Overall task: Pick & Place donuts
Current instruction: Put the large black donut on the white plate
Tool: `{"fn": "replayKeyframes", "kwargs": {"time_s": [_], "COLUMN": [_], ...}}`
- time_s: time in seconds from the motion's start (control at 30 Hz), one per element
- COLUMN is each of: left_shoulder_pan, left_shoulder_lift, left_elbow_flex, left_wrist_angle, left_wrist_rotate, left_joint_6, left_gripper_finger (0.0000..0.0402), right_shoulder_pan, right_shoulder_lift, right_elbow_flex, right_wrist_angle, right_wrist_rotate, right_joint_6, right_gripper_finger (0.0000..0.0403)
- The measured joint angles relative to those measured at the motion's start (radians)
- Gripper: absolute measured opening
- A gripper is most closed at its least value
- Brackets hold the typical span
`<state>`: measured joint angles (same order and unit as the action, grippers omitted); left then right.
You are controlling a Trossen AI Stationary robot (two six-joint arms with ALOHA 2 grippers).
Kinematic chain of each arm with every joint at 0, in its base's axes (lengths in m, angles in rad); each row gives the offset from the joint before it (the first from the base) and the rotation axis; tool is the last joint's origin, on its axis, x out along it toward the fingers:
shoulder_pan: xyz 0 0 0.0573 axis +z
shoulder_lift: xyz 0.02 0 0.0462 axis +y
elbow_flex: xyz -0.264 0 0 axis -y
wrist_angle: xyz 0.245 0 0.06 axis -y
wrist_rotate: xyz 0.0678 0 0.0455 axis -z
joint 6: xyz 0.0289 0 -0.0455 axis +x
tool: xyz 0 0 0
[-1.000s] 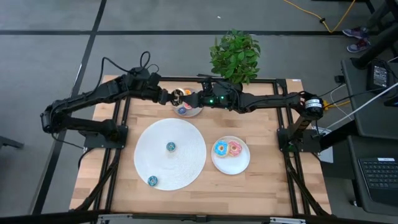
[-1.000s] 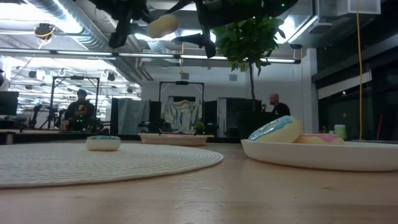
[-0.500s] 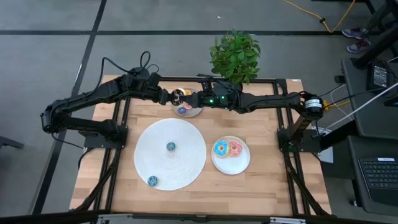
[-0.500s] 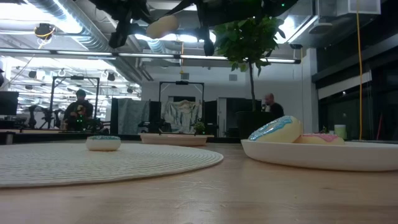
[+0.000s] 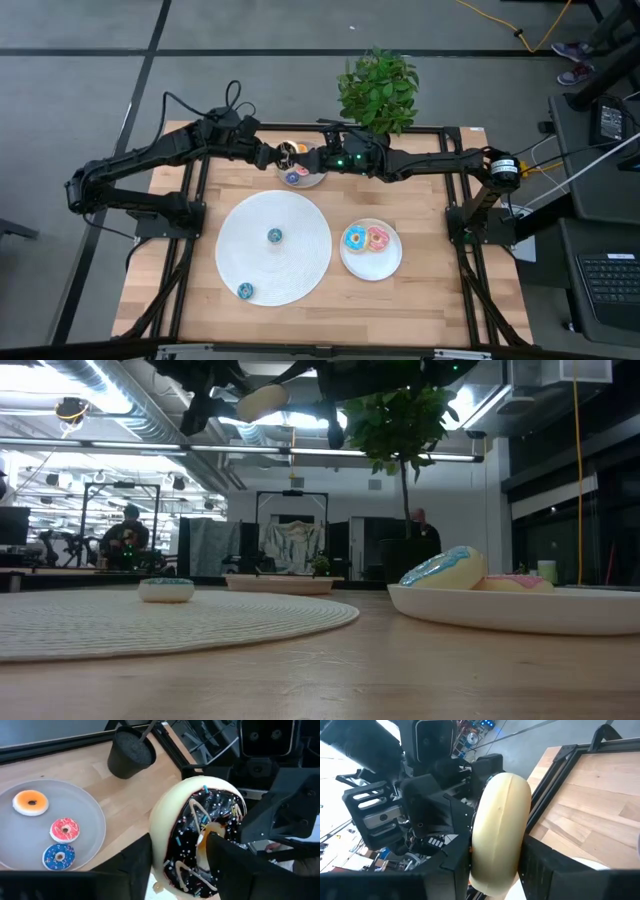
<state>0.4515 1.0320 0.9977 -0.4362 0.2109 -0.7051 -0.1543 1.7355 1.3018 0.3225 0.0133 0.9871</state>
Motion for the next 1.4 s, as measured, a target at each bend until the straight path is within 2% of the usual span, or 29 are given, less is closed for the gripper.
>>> {"fn": "replayKeyframes", "kwargs": {"time_s": [0.2, 0.4, 0.73, 1.4], "left_shoulder_pan": [0.003, 0.034, 0.064, 0.064], "left_shoulder_lift": [-0.023, -0.078, -0.110, -0.110], "left_elbow_flex": [0.000, 0.000, 0.000, 0.000], "left_wrist_angle": [-0.001, -0.020, -0.065, -0.069], "left_wrist_rotate": [0.017, 0.020, 0.016, 0.015], "left_joint_6": [0.012, 0.012, 0.017, 0.013], "left_gripper_finger": [0.0213, 0.0233, 0.0231, 0.0232], "right_shoulder_pan": [0.008, 0.024, 0.080, 0.299], "right_shoulder_lift": [0.000, 0.000, 0.000, -0.003], "right_elbow_flex": [0.000, 0.000, 0.000, 0.000], "right_wrist_angle": [-0.005, -0.015, -0.031, -0.266], "right_wrist_rotate": [-0.008, -0.008, -0.013, 0.021], "right_joint_6": [0.004, 0.006, 0.034, 0.029], "right_gripper_finger": [0.0139, 0.0139, 0.0139, 0.0139]}}
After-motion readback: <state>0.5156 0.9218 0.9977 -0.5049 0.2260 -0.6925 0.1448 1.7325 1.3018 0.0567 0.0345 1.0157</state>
